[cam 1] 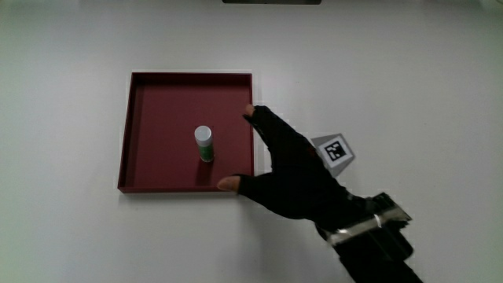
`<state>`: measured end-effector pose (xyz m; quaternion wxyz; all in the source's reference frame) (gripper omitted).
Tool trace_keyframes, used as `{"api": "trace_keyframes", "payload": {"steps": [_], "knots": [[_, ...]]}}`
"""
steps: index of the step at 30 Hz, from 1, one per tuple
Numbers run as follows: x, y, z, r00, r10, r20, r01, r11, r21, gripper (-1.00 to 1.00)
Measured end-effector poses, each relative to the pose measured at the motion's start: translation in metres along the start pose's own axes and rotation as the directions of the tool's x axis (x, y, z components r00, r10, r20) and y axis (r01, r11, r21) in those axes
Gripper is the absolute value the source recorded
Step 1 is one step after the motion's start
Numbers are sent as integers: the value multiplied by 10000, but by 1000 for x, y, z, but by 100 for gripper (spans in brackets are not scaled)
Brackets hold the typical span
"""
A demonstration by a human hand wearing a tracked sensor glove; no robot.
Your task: Place glue stick
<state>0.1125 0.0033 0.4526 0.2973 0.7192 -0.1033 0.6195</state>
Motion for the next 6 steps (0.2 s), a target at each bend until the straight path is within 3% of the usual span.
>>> {"api": "trace_keyframes", "payload": {"steps": [1, 2, 3, 4, 6], "knots": [[-4, -4, 3, 9997, -194, 155, 196, 9998, -107, -100], [-4, -7, 8, 9961, -167, 862, 185, 9996, -206, -100], [-12, -12, 9, 9973, -473, 569, 497, 9979, -409, -100], [-13, -14, 12, 9993, -116, 351, 137, 9980, -619, -100], [-19, -22, 19, 9915, -475, 1209, 564, 9959, -707, -100]]}}
